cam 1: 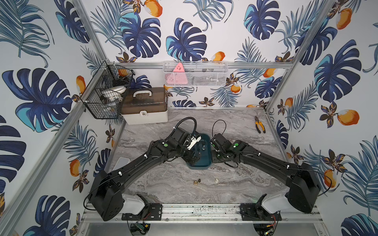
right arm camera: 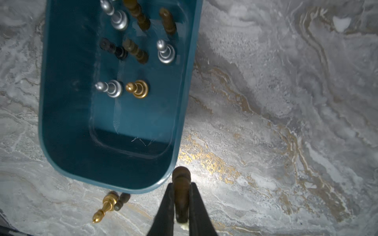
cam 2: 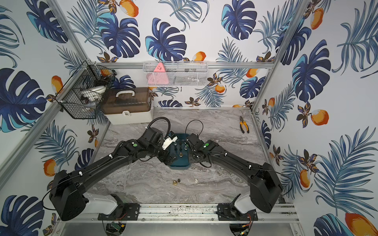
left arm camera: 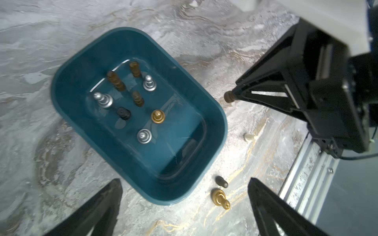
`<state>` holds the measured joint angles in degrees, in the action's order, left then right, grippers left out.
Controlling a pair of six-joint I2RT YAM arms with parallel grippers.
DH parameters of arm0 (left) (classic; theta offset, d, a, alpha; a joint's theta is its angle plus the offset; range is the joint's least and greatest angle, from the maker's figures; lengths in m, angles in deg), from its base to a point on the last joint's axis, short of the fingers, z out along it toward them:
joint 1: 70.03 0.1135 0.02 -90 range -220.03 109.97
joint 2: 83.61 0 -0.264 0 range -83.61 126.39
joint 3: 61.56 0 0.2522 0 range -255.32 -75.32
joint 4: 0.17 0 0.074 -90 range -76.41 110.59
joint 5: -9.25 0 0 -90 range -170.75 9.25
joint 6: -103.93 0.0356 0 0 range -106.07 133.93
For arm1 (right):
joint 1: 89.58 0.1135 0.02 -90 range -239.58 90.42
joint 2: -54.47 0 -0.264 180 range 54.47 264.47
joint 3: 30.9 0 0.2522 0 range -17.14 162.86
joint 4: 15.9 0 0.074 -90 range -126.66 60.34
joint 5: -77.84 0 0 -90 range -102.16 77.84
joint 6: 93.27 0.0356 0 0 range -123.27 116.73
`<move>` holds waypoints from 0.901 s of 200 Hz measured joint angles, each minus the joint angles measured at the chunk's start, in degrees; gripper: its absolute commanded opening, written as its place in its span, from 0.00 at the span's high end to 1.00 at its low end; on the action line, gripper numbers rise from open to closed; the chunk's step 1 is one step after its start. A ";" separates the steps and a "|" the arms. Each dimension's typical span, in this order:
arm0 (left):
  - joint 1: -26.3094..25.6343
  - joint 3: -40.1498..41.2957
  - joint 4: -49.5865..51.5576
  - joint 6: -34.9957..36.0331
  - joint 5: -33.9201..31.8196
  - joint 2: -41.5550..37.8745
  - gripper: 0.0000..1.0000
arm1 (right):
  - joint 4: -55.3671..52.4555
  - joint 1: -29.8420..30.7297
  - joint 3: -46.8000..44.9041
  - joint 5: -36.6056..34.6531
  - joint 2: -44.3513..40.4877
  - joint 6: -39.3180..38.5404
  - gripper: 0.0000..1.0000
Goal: Put the chess pieces into the storage box
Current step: Pick up the chess piece at the center of the board, then place the chess piece in the storage box.
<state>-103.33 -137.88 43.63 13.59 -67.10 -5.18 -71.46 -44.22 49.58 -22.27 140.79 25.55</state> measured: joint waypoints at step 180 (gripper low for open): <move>2.75 0.66 0.00 -1.16 -6.14 -2.01 0.04 | 1.36 -2.34 19.45 3.43 25.73 -7.61 0.88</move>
<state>-100.57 -137.23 43.63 12.44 -73.24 -7.19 -70.11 -46.56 69.03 -18.83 166.52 17.94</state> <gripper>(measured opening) 0.960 0.141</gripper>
